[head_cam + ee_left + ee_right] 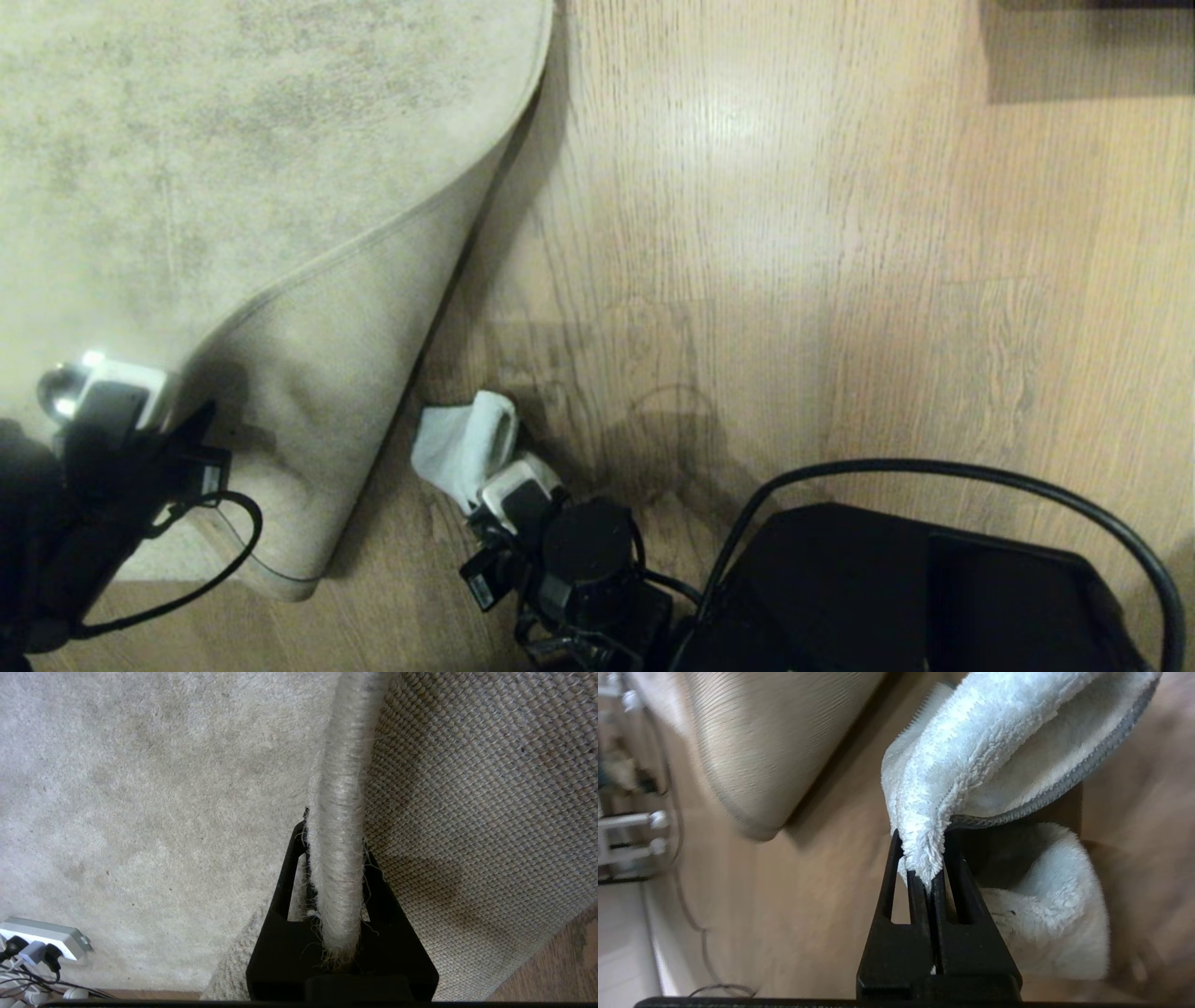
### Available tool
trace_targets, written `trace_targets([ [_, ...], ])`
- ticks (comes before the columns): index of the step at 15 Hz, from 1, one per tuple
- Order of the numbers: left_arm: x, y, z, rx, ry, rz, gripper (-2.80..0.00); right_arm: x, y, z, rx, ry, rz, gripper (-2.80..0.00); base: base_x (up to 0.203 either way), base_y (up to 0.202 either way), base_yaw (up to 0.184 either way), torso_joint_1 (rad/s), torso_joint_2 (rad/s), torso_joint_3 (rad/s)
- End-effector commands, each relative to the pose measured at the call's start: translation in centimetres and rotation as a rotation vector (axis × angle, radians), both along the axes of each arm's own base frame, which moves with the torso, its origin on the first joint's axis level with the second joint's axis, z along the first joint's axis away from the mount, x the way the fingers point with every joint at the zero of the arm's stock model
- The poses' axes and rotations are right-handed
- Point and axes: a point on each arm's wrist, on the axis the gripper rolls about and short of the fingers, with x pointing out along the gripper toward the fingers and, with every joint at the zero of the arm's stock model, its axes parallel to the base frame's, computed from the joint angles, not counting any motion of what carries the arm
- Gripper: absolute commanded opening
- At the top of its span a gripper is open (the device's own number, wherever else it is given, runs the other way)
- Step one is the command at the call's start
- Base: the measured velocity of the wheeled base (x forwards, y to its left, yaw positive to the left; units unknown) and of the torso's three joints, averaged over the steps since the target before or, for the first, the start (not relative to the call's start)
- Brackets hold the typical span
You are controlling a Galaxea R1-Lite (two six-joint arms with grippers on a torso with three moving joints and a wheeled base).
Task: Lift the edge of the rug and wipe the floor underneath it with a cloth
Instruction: Wipe the floor under the carpet with a rag
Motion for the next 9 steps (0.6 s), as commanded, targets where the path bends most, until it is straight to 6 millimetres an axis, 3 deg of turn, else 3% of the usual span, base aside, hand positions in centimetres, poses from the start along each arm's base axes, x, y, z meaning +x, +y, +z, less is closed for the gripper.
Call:
trace_targets([
  [1,0.0,0.0,0.1,0.005,-0.009,-0.002,-2.8,1.3,-1.0,2.5,0.04,-0.035,-0.036,-2.8,0.0,0.0,0.0,0.0,0.0,0.0],
  [5,0.0,0.0,0.0,0.005,-0.006,-0.002,-2.8,2.6,-3.9,6.3,0.058,-0.077,-0.098,-2.8,0.0,0.0,0.0,0.0,0.0,0.0],
  [9,0.0,0.0,0.1,0.005,-0.006,-0.002,-2.8,2.9,-8.0,10.3,0.088,-0.102,-0.162,-2.8,0.0,0.0,0.0,0.0,0.0,0.0],
])
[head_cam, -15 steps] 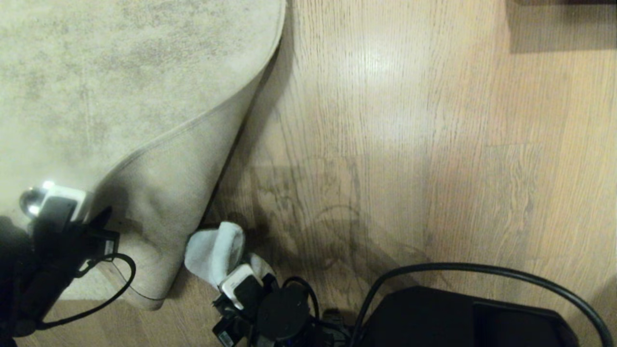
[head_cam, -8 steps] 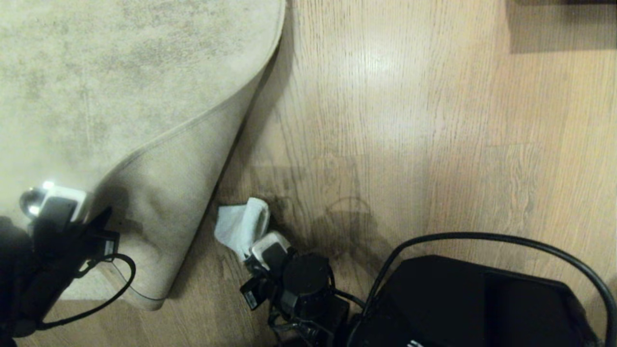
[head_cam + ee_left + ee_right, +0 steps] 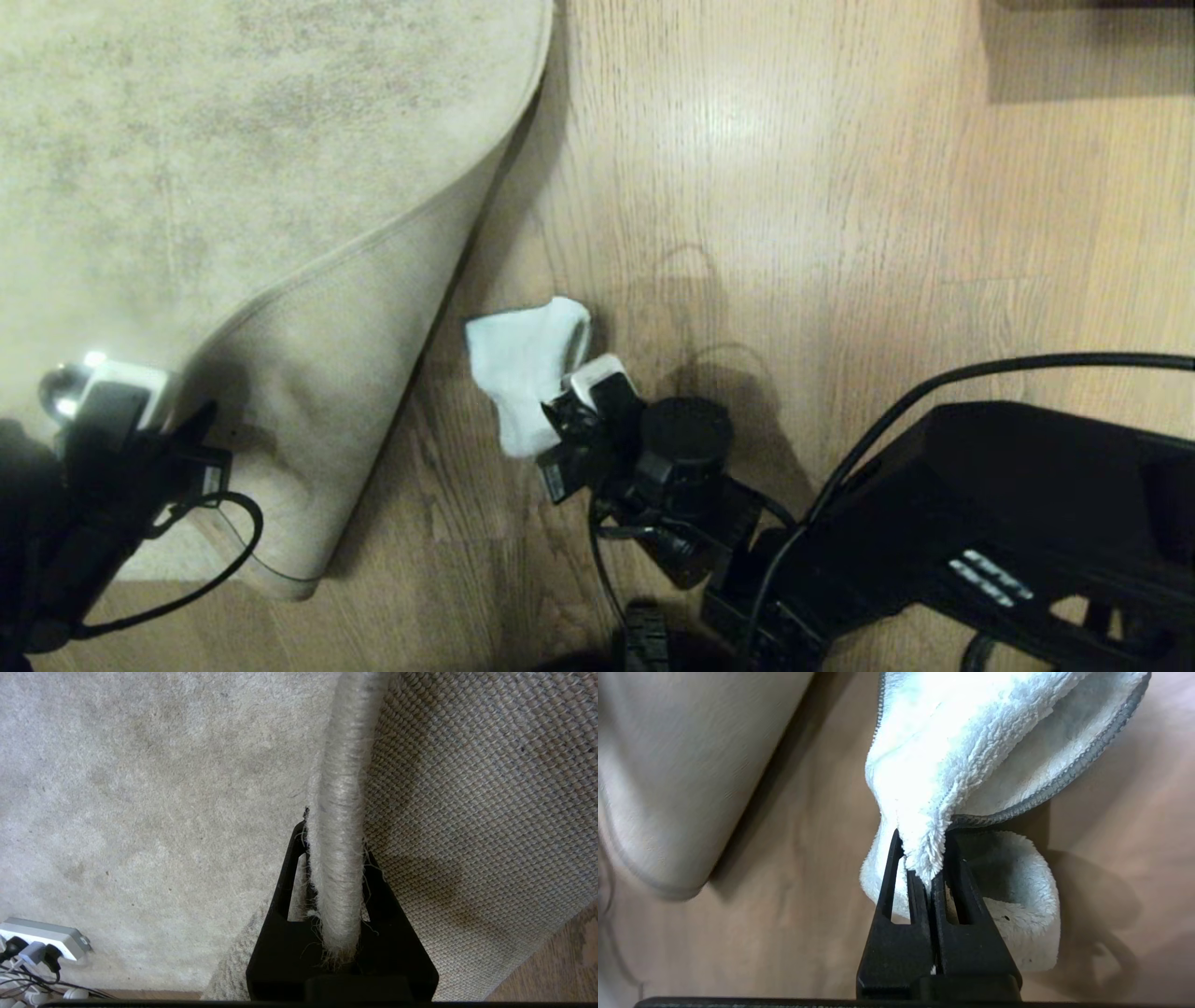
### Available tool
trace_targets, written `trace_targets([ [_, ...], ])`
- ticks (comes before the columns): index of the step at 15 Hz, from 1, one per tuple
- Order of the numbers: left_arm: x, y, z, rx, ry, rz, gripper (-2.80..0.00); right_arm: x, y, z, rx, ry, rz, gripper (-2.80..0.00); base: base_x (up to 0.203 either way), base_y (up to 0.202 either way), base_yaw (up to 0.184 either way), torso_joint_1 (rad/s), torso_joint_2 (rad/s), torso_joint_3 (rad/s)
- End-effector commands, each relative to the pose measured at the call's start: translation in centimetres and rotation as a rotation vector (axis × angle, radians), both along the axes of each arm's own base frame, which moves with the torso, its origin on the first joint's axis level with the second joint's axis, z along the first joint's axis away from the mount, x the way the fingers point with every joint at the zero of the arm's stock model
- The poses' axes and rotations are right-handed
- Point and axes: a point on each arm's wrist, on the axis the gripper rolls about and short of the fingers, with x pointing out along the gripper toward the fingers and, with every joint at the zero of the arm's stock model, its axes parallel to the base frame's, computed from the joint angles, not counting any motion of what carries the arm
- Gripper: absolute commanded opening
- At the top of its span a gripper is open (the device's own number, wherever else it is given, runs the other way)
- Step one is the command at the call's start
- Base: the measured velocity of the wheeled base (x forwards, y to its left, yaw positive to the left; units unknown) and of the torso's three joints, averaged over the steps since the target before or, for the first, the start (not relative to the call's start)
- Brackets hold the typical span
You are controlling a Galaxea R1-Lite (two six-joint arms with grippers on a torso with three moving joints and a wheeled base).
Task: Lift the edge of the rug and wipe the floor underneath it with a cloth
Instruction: Wipe the floor under the carpet with a rag
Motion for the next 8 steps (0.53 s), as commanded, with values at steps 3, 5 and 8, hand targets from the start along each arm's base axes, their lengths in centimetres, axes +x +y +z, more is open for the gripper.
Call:
trace_targets([
  [3,0.0,0.0,0.1,0.006,-0.007,0.001,-2.8,-0.6,-5.1,4.9,0.052,-0.044,-0.071,-2.8,0.0,0.0,0.0,0.0,0.0,0.0],
  [5,0.0,0.0,0.1,0.007,-0.005,-0.001,-2.8,-1.0,-6.8,5.7,0.054,-0.048,-0.093,-2.8,0.0,0.0,0.0,0.0,0.0,0.0],
  [8,0.1,-0.2,0.1,0.009,-0.006,-0.013,-2.8,-1.9,-8.4,6.6,0.055,-0.05,-0.105,-2.8,0.0,0.0,0.0,0.0,0.0,0.0],
])
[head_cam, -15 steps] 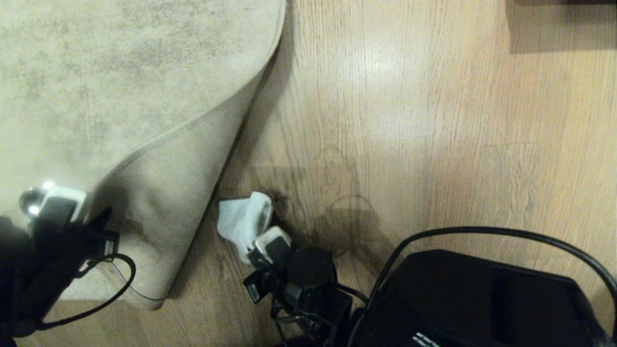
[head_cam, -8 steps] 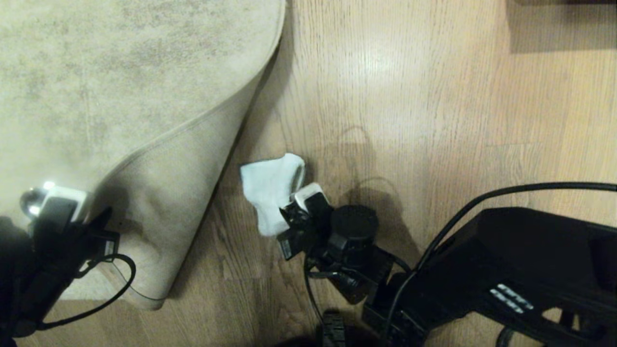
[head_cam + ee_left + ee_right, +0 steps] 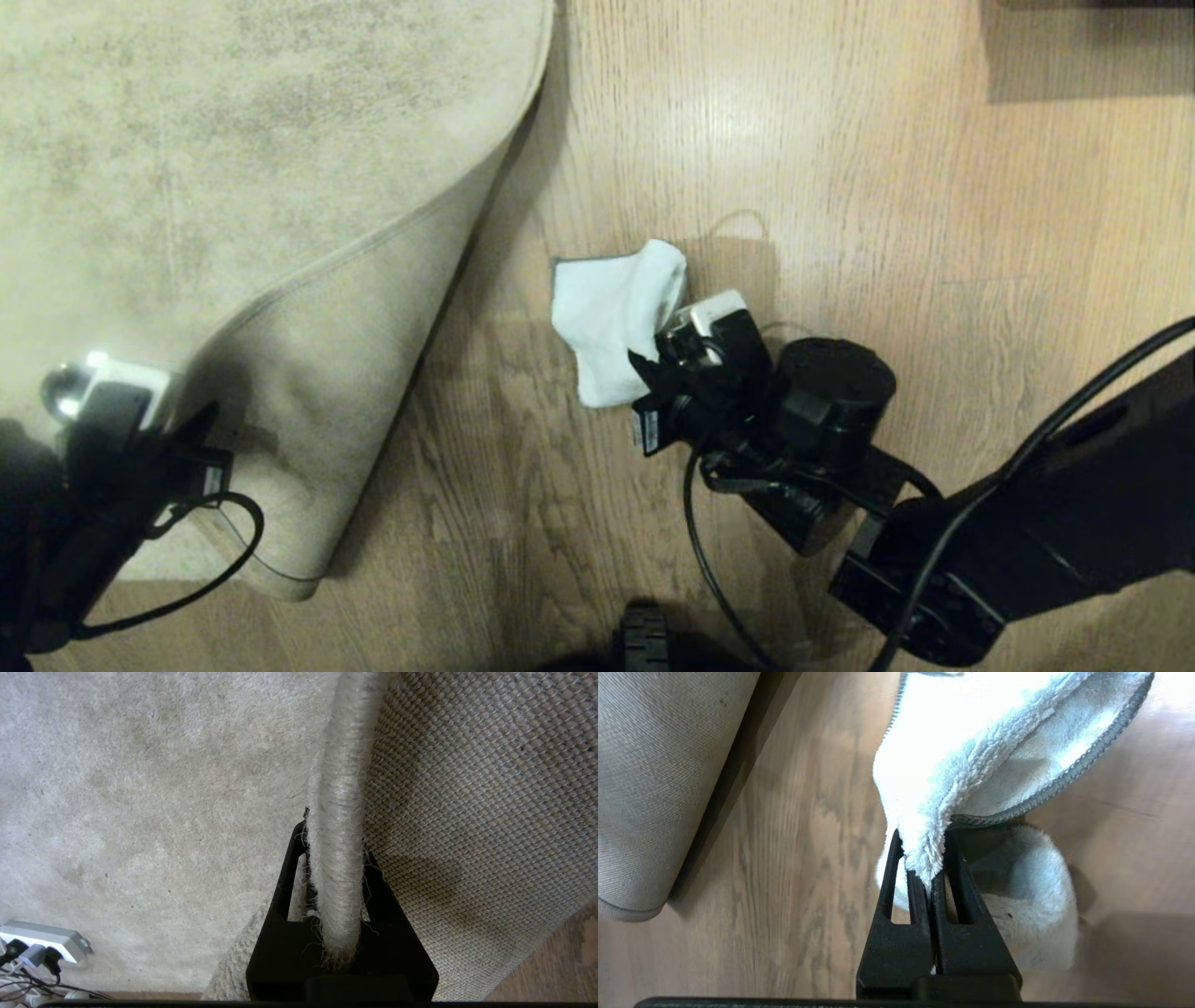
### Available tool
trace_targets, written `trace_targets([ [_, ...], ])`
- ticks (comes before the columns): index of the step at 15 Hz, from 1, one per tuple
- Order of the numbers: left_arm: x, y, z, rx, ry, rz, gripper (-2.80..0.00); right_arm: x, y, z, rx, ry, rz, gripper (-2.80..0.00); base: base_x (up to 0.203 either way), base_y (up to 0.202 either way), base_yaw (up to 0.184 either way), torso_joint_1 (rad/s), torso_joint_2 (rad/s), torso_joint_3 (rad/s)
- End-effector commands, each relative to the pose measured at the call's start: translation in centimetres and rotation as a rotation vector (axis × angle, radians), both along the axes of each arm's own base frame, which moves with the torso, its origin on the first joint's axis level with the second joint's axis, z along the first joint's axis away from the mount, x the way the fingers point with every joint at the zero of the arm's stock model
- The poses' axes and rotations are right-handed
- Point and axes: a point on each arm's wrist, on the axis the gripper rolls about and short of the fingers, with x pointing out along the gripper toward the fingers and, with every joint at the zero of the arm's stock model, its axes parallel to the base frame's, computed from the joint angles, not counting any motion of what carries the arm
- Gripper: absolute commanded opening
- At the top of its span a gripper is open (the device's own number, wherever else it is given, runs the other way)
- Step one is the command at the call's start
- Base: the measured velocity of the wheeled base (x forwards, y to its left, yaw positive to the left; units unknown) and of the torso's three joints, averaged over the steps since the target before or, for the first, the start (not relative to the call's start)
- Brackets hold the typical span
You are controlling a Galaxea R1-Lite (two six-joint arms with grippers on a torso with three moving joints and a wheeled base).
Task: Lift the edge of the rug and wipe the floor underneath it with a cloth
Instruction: Wipe the floor under the carpet with a rag
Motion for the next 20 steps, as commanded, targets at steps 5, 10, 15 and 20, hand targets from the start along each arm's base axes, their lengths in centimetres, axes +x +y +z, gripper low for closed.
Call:
trace_targets([
  [5,0.0,-0.2,0.2,0.005,-0.014,-0.008,-2.8,-4.9,-0.8,2.9,-0.008,0.005,0.095,-2.8,0.0,0.0,0.0,0.0,0.0,0.0],
  [10,0.0,-0.2,0.3,0.006,-0.017,-0.008,-2.8,-12.5,5.2,-0.2,-0.122,0.08,0.385,-2.8,0.0,0.0,0.0,0.0,0.0,0.0],
  [15,0.0,-0.2,0.4,0.007,-0.023,-0.006,-2.8,-15.4,11.9,-7.1,-0.208,0.121,0.512,-2.8,0.0,0.0,0.0,0.0,0.0,0.0],
  [20,-0.1,-0.1,0.4,0.004,-0.025,-0.002,-2.8,-14.9,16.0,-11.3,-0.121,0.132,0.528,-2.8,0.0,0.0,0.0,0.0,0.0,0.0],
])
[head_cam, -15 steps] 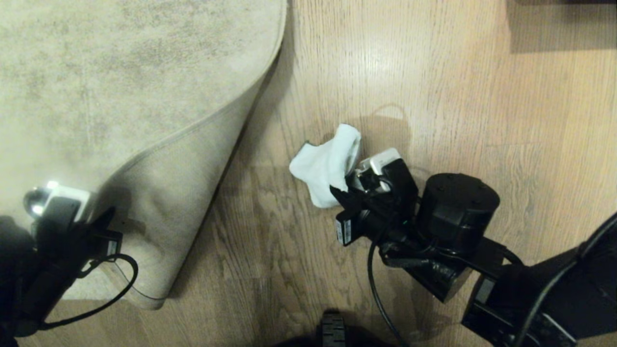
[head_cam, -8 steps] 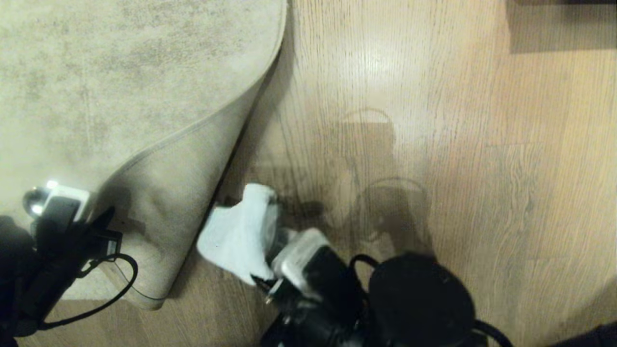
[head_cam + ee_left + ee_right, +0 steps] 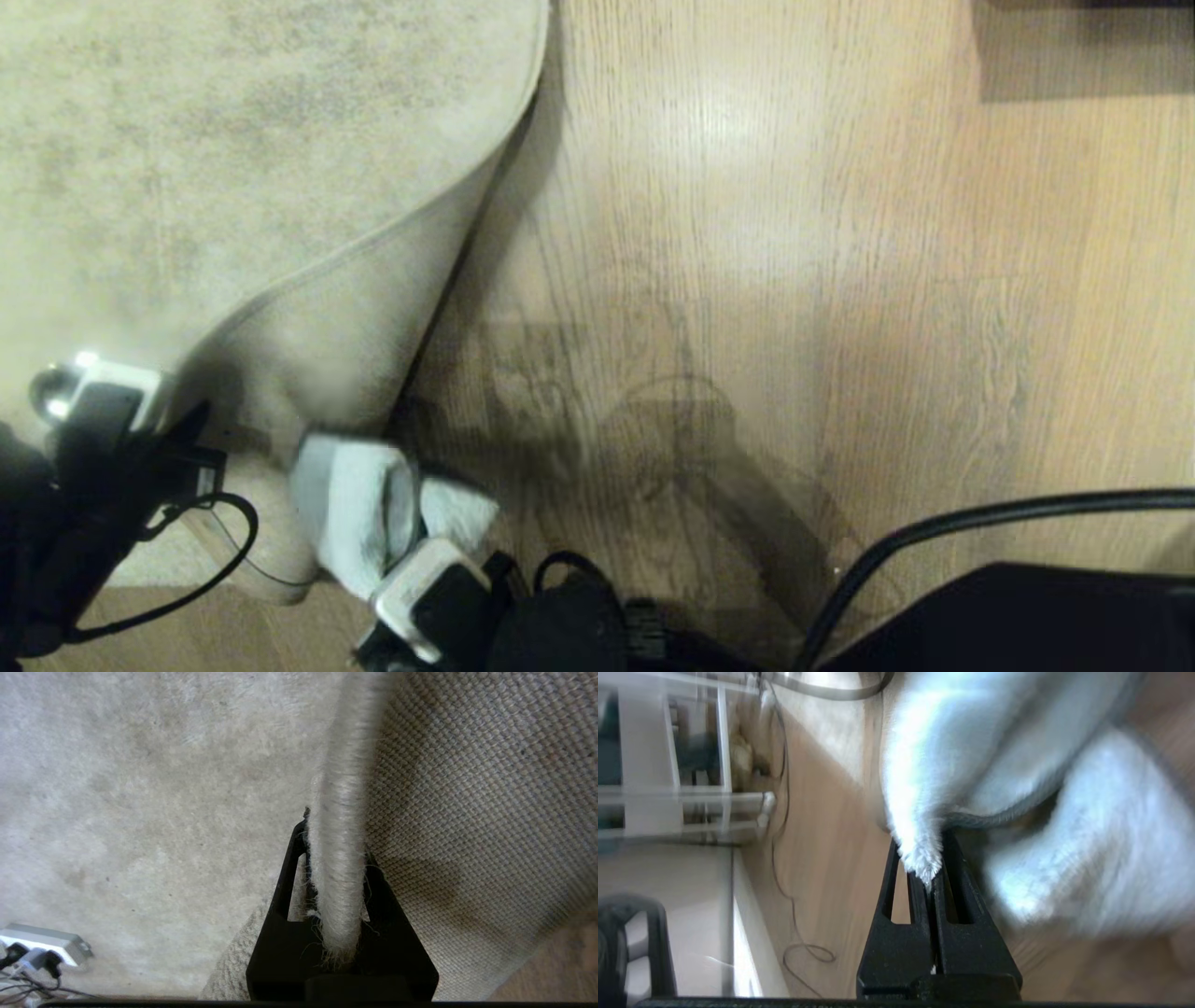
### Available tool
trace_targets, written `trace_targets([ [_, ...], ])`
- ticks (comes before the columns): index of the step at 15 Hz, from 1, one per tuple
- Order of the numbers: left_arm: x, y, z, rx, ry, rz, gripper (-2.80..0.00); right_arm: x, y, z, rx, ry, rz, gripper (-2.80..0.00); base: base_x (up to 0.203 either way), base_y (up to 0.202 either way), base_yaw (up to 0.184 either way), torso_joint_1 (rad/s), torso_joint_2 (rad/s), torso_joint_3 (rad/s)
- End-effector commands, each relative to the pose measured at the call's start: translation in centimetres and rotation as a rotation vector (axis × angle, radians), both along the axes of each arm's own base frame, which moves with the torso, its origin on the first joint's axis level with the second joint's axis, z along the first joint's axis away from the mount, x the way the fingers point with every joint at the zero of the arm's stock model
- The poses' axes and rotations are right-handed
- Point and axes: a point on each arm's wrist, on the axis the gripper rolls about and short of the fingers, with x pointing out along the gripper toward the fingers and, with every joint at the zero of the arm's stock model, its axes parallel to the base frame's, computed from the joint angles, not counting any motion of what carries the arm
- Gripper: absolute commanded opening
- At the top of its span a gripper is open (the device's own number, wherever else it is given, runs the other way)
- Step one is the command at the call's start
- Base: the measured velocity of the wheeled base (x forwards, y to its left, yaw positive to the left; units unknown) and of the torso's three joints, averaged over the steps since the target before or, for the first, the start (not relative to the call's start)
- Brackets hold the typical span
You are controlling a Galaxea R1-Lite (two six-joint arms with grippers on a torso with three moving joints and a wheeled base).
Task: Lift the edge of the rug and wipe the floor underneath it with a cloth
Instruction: Wipe the floor under the carpet with a rag
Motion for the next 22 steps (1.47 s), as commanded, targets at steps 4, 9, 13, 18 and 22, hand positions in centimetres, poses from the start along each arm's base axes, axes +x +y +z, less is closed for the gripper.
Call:
trace_targets([
  [4,-0.1,0.0,0.0,-0.003,-0.005,0.0,-2.8,-1.1,1.7,-4.5,-0.032,0.031,0.031,-2.8,0.0,0.0,0.0,0.0,0.0,0.0],
  [9,-0.1,0.0,0.0,-0.005,-0.003,0.0,-2.8,-0.5,1.6,-4.5,-0.027,0.03,0.015,-2.8,0.0,0.0,0.0,0.0,0.0,0.0],
  [13,-0.2,0.0,0.1,-0.004,-0.009,0.004,-2.8,1.4,1.0,-4.0,0.001,0.014,-0.036,-2.8,0.0,0.0,0.0,0.0,0.0,0.0],
  [18,-0.9,-0.1,-0.2,-0.008,0.009,0.007,-2.8,3.4,0.4,-3.4,0.058,-0.021,-0.083,-2.8,0.0,0.0,0.0,0.0,0.0,0.0],
  [22,-1.2,-0.1,-0.2,-0.008,0.011,0.007,-2.8,5.0,-0.1,-3.8,0.071,-0.037,-0.12,-2.8,0.0,0.0,0.0,0.0,0.0,0.0],
])
